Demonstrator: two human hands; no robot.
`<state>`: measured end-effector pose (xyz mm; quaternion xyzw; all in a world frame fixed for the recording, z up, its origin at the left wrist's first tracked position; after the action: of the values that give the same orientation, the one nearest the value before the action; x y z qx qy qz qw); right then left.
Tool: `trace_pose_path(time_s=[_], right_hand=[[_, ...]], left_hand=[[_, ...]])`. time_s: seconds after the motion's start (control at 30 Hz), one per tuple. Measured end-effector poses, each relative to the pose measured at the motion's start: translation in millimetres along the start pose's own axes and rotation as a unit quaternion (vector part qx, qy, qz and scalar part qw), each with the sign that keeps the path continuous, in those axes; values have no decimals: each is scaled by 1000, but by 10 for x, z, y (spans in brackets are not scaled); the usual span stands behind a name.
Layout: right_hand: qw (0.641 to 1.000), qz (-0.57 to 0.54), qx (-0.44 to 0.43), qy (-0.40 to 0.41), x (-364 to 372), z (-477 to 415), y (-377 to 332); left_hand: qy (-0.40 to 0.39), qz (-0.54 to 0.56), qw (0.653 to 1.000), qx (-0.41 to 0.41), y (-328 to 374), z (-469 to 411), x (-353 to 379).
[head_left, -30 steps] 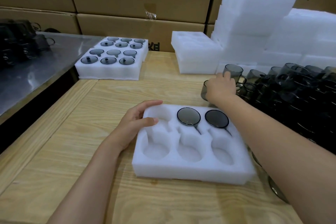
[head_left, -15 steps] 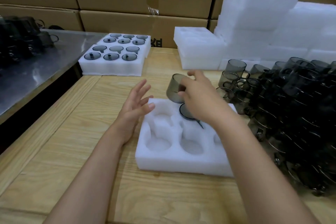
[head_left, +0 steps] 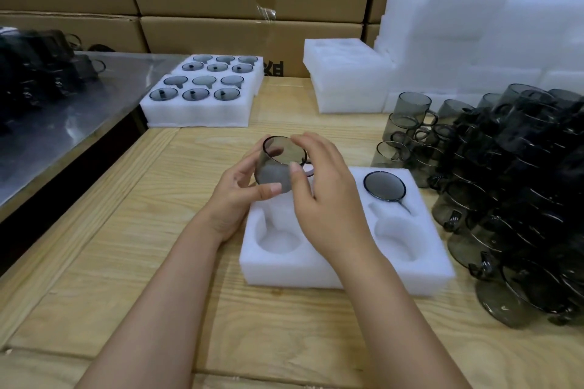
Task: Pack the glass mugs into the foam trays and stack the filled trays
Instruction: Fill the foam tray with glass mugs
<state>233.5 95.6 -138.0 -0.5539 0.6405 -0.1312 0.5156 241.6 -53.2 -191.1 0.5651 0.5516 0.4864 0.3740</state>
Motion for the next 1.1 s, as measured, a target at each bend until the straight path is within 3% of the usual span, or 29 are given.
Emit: trace_pose_path(time_s=[0.13,0.47,0.7,1.1], right_hand=[[991,-69,111,-15,-40,1,140],[983,-92,153,41,-110,-11,208],[992,-21,120,34,-76,21,151],[996,-16,93,10,-67,3,168]], left_hand=[[-17,13,1000,5,-10,-2,-7],[20,37,999,24,-69,-21,-55],[30,47,998,31,-67,-24,-41],[-3,85,996,-10,-61,-45,-60]])
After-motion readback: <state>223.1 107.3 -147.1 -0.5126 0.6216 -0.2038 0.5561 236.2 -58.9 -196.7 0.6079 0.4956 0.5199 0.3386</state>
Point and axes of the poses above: each hand's wrist, its own z-axis away from the middle knuckle, its own x-axis out of the palm, y = z × x, the point moved 2 cm from there along -z, towards the middle knuckle, and after that the axes turned 2 degrees about x, right-handed, at the moved point
